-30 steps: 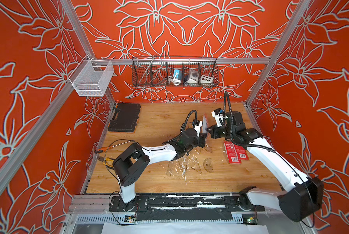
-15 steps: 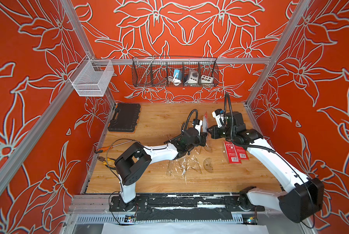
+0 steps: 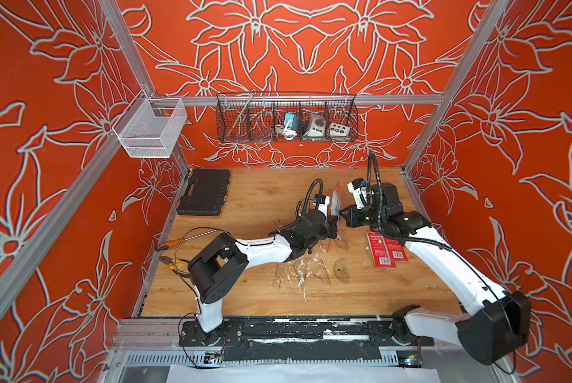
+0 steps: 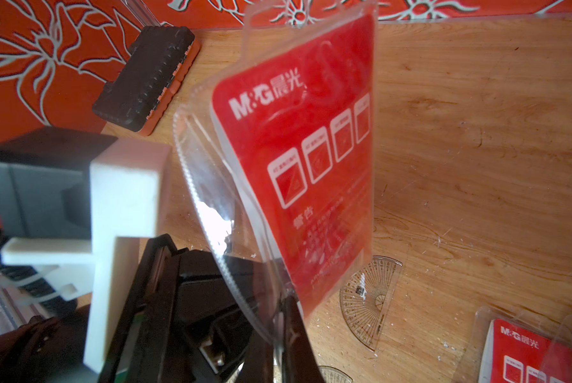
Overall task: Open the ruler set and take out the ruler
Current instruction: Take out the ruler from the ruler set bag.
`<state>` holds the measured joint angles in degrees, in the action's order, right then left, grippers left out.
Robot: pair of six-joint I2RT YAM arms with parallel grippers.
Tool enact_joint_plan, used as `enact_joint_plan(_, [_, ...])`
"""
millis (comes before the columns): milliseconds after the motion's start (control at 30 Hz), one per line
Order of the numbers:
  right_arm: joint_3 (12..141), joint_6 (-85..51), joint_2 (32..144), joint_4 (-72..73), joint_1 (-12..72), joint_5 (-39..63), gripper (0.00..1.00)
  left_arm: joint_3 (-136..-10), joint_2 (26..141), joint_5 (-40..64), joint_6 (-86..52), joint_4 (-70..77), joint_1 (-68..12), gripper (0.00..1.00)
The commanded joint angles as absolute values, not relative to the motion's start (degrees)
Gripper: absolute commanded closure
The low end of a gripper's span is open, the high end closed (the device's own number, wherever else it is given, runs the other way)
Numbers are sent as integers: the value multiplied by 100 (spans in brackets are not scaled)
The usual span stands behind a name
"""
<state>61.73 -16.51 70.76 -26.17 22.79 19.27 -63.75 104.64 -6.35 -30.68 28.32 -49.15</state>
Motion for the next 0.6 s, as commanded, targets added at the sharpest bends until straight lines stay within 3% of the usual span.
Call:
enact_joint_plan(0, [6081, -1574, 6926, -2719, 2285, 1875, 100, -6221, 10303, -892, -3117, 3050, -4898, 100])
enact_joint_plan(200, [5999, -1685, 6919, -2546, 2285, 1896, 100, -6161, 10305, -851, -3160, 3139, -4900, 100])
enact_joint_plan(400, [5968, -1731, 6944, -2482, 2285, 1907, 100, -6200, 10448, -403, -3085, 3406, -4905, 88])
enact_joint_plan(567, [5985, -1739, 6935, -2477, 2283, 1859, 100, -6222, 10529, -141, -3015, 3418, -4918, 86])
